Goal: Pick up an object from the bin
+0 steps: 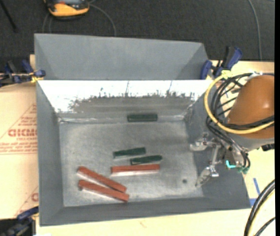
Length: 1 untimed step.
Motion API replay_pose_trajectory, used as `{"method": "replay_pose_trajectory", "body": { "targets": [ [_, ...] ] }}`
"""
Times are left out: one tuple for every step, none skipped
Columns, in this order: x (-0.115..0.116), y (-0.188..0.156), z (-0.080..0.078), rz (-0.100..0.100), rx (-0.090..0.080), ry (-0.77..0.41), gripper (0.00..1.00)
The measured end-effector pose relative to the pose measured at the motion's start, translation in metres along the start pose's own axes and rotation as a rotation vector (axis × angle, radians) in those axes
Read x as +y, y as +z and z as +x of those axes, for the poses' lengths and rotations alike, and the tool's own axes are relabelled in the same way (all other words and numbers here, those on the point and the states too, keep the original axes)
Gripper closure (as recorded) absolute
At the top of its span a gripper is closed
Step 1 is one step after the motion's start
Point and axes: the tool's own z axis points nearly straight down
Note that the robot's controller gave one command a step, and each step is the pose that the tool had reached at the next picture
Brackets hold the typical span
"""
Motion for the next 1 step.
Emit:
{"method": "replay_pose_trajectory", "body": {
  "targets": [
    [0.0004, -0.0036, -0.0019, 0.001, -0.007, -0.004, 0.00]
  ]
}}
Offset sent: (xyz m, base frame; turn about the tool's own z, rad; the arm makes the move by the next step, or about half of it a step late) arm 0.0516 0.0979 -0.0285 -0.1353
